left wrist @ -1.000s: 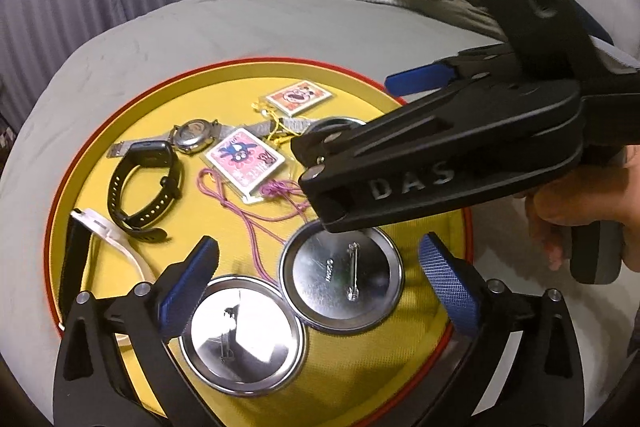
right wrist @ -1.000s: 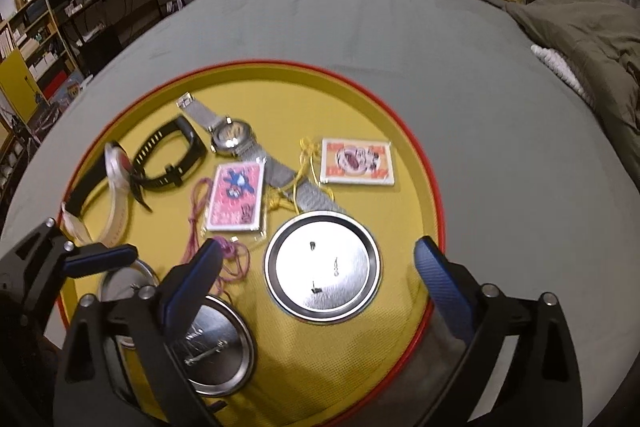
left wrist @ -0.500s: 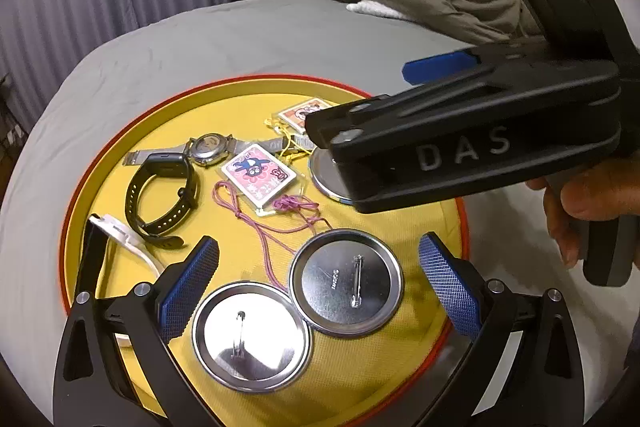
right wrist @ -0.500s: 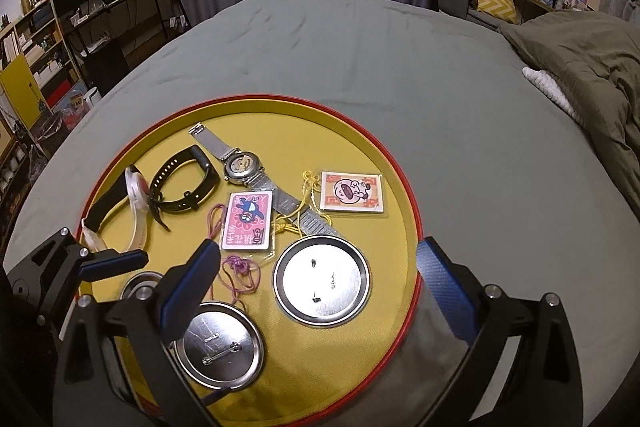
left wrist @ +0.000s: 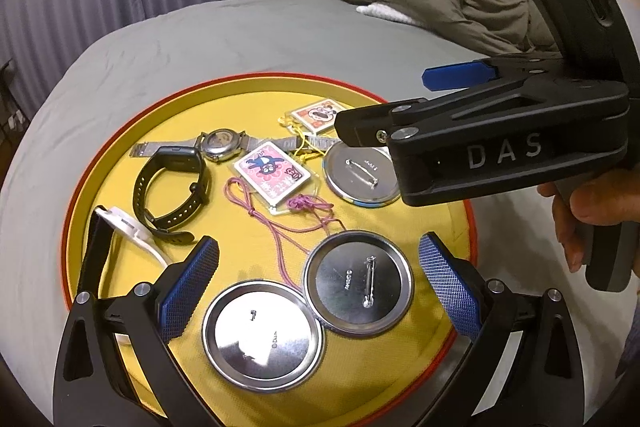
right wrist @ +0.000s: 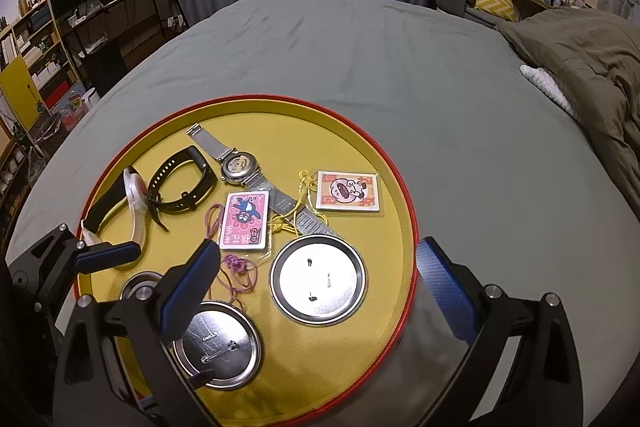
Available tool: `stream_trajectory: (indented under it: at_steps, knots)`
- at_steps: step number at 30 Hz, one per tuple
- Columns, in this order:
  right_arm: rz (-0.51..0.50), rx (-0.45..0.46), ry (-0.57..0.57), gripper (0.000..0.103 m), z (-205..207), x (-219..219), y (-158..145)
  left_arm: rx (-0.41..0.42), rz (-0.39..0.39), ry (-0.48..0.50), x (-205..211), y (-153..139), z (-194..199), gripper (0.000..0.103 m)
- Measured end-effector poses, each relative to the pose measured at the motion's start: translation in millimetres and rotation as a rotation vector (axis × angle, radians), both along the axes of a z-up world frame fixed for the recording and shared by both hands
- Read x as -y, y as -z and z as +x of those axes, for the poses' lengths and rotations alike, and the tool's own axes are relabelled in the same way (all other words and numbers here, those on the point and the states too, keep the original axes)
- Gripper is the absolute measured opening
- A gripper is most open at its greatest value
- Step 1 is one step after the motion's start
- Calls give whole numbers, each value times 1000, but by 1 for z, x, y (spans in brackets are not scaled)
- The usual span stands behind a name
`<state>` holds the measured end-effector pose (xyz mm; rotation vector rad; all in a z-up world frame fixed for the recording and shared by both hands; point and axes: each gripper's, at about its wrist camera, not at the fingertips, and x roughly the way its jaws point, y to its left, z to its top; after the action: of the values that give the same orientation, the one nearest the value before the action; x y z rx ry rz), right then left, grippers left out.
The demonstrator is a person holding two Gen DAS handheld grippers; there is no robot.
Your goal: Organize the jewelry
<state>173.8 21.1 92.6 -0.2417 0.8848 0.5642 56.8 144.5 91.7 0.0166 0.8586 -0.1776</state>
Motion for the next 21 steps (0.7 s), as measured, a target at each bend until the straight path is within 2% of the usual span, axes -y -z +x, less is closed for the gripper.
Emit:
stream_trajectory:
  at_steps: [8, 13, 21]
  knots:
    - [0, -4, -11, 95, 0, 1, 0, 1, -8, -19, -4, 0, 0, 97]
    - [-10, -10, -50, 95, 0, 4, -5, -18, -42, -103, -19, -3, -7, 98]
    - [21, -14, -167, 95, -9, 10, -30, -39, -36, -201, -61, -15, -20, 98]
